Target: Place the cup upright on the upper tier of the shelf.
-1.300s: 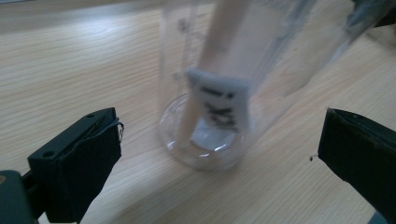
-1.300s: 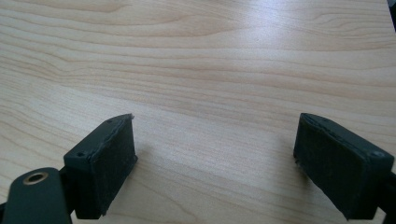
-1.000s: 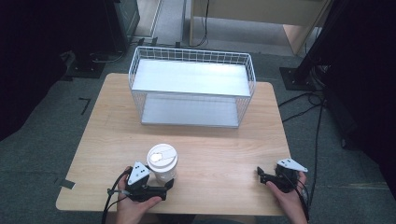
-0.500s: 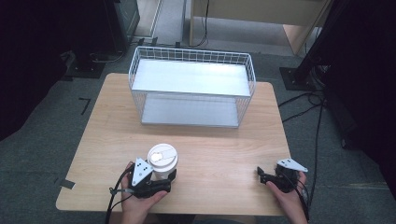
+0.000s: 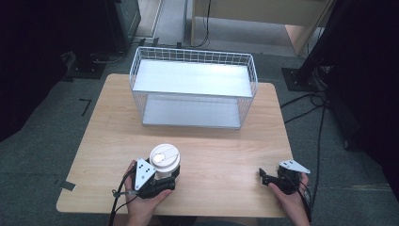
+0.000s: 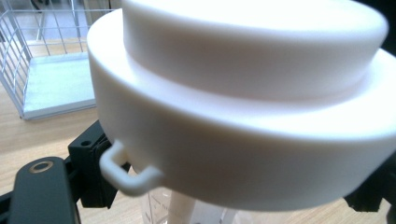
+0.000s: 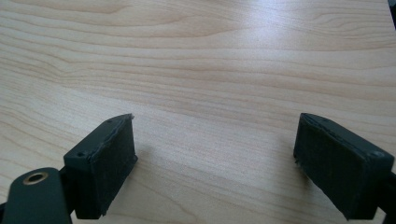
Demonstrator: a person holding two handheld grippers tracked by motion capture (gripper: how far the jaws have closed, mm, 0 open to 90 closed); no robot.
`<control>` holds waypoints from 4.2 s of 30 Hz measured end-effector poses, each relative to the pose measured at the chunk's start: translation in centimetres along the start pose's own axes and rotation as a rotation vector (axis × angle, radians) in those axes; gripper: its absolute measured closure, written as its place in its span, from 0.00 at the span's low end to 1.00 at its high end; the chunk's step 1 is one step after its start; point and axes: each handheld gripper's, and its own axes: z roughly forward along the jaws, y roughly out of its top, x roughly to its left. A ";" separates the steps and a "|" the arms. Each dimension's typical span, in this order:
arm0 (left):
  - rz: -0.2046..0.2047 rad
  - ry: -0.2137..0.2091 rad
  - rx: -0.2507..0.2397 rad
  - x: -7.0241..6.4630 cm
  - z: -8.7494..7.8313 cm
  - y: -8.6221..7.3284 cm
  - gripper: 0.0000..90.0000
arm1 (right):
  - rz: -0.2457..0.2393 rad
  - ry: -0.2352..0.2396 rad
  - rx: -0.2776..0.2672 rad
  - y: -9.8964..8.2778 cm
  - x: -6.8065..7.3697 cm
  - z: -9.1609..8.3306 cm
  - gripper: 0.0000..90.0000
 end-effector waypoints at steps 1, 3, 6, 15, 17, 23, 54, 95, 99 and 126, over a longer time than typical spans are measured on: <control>0.003 0.001 -0.005 0.0 0.0 0.1 0.15 | -0.001 -0.001 -0.001 0.0 0.0 0.0 0.14; 0.011 0.013 -0.017 -0.1 0.0 0.1 0.15 | 0.000 0.000 0.000 0.0 0.0 0.0 0.14; 0.008 0.027 -0.034 -0.2 0.1 0.2 0.15 | -0.001 -0.001 -0.001 0.0 0.0 0.0 0.14; -0.015 0.041 -0.066 0.4 0.2 0.7 0.17 | -0.001 0.000 -0.001 0.0 0.0 0.0 0.14; -0.016 0.046 -0.074 0.5 0.3 0.9 0.17 | -0.001 0.000 -0.001 0.0 0.0 0.0 0.14; -0.010 0.041 -0.099 0.6 0.4 1.7 0.17 | -0.001 0.000 -0.001 0.0 0.0 0.0 0.14; 0.068 0.113 -0.253 2.5 2.1 10.1 0.17 | 0.005 0.007 -0.001 0.0 -0.1 0.0 0.14; 0.093 0.154 -0.356 4.8 7.1 21.2 0.18 | 0.016 0.013 -0.007 0.0 -0.2 -0.1 0.14; 0.089 0.169 -0.365 5.3 7.6 21.9 0.18 | 0.018 0.015 -0.008 0.0 -0.2 -0.1 0.14; 0.100 0.252 -0.396 7.6 12.8 24.9 0.17 | 0.023 0.018 -0.007 0.0 -0.2 -0.1 0.14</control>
